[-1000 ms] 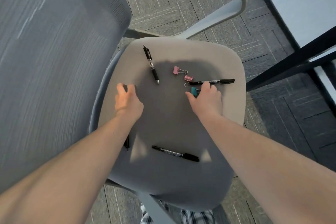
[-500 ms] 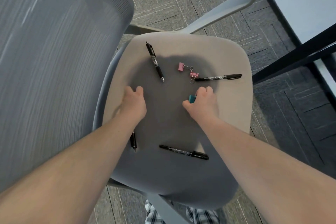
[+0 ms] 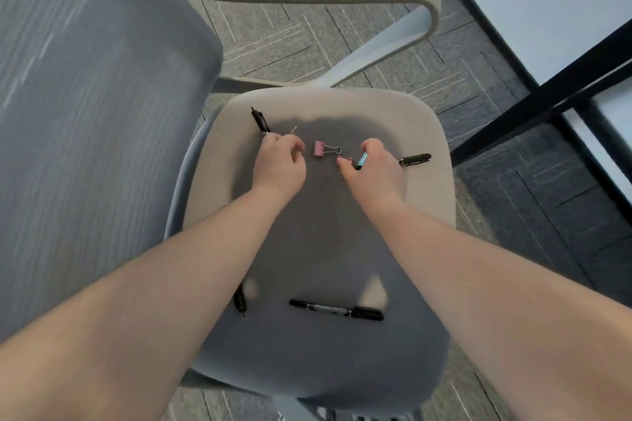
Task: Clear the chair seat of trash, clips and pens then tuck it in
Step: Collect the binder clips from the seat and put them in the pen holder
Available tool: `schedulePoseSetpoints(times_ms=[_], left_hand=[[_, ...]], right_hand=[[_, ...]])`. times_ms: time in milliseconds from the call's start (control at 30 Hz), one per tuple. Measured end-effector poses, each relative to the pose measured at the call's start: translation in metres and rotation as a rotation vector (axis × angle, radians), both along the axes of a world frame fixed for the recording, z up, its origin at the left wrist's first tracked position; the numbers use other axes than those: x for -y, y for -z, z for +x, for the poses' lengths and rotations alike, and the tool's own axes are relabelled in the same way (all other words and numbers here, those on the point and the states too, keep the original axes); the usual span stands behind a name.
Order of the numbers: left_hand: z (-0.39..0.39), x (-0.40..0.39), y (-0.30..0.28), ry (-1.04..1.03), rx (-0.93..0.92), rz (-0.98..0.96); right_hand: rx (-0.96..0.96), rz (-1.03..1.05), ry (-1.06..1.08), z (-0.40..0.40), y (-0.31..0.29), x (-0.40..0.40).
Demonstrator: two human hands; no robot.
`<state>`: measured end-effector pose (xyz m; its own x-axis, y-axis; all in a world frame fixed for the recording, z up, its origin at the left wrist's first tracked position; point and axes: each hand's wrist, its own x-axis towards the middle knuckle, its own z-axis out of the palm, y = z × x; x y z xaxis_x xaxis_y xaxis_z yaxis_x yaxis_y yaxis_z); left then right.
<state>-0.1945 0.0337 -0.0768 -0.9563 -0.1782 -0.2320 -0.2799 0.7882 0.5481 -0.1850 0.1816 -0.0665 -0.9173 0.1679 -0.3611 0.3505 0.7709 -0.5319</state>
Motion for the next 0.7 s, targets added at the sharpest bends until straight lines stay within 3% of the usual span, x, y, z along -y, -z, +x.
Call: schedulePoseSetpoints(times_ms=[333,700], left_hand=[[-0.037,-0.018,0.017,0.293,0.088,-0.132],[-0.026,-0.020,0.015,0.285,0.126,-0.209]], right_hand=[[0.116,-0.007,-0.037,-0.017,0.020,0.008],[0.169,-0.061,-0.015,-0.006,0.018,0.011]])
